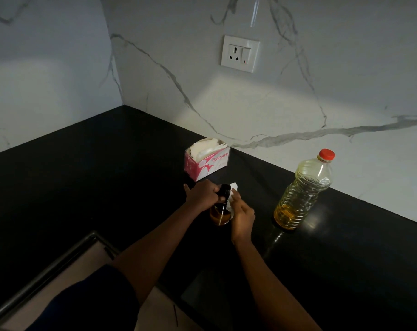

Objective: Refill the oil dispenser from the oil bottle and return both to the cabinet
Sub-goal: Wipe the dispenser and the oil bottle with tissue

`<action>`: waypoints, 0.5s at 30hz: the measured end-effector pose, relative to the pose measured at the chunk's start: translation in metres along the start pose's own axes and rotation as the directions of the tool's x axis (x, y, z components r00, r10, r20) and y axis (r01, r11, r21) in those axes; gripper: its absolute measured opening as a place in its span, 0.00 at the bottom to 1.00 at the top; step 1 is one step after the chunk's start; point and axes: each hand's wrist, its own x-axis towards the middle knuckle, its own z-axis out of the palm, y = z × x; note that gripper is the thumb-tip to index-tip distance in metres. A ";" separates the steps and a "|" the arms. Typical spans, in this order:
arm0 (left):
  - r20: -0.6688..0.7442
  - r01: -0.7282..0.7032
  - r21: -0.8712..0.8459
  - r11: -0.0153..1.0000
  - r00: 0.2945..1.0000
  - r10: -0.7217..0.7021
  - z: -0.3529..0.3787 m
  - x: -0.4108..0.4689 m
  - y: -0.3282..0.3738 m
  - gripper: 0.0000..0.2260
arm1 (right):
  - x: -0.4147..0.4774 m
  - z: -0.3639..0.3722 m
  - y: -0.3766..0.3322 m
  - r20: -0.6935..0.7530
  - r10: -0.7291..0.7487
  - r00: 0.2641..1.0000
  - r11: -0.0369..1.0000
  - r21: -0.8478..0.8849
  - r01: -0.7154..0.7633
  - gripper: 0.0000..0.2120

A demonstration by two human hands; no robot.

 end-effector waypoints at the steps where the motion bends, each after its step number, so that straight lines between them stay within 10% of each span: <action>1: 0.009 -0.005 0.000 1.000 1.000 0.005 -0.001 0.001 -0.001 0.11 | -0.004 0.000 0.004 -0.006 -0.024 1.000 1.000 -0.008 0.024 0.14; 9: 0.045 -0.013 0.004 1.000 0.999 0.012 -0.003 0.004 -0.002 0.10 | 0.012 0.000 -0.012 0.077 -0.086 0.993 0.963 -0.248 0.102 0.14; 15: 0.019 -0.003 -0.024 1.000 1.000 0.003 -0.001 0.004 -0.004 0.11 | 0.019 0.001 0.001 0.018 0.140 0.990 0.988 0.058 -0.141 0.13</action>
